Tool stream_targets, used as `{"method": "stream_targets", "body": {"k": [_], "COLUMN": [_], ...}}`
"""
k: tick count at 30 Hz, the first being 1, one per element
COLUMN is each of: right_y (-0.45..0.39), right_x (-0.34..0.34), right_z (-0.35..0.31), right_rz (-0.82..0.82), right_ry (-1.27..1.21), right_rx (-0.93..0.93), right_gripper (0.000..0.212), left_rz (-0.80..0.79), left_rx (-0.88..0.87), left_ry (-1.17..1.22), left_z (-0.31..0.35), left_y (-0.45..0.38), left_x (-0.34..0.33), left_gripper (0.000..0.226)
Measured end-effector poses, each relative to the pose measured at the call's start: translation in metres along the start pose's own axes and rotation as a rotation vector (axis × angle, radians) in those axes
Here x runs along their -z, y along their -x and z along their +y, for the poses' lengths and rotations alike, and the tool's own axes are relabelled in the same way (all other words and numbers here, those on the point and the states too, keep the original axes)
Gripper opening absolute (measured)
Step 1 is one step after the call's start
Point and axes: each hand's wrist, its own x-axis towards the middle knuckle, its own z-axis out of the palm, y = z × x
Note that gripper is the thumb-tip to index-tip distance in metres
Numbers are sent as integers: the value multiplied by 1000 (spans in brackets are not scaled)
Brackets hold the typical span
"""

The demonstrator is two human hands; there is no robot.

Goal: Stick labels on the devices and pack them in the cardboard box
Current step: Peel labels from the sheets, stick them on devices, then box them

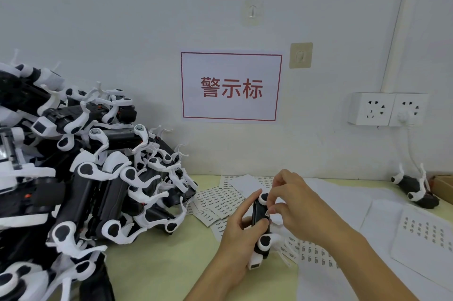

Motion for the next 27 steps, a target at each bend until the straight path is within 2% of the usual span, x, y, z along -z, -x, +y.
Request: {"method": "stream_targets", "body": {"k": [3,7,15,27], "right_y": [0,-1,-1,-1], "right_x": [0,-3,-5,-3], "right_z": [-2,-1,1,1], "right_rz": [2,31,100,64], "right_ry": [-8,19,95,62], "right_rx": [1,17,45,57], "right_gripper": [17,9,8,8], "left_rz": [2,19,30,55], "left_rx": [-8,-11,-20,-23], "left_ry": [-12,-21,-41,-65], "left_z": [-1,-1,-2,-1], "left_y": [0,1,0,1], "left_x": [0,0,-1,-2], "left_gripper": [63,63,66,58]}}
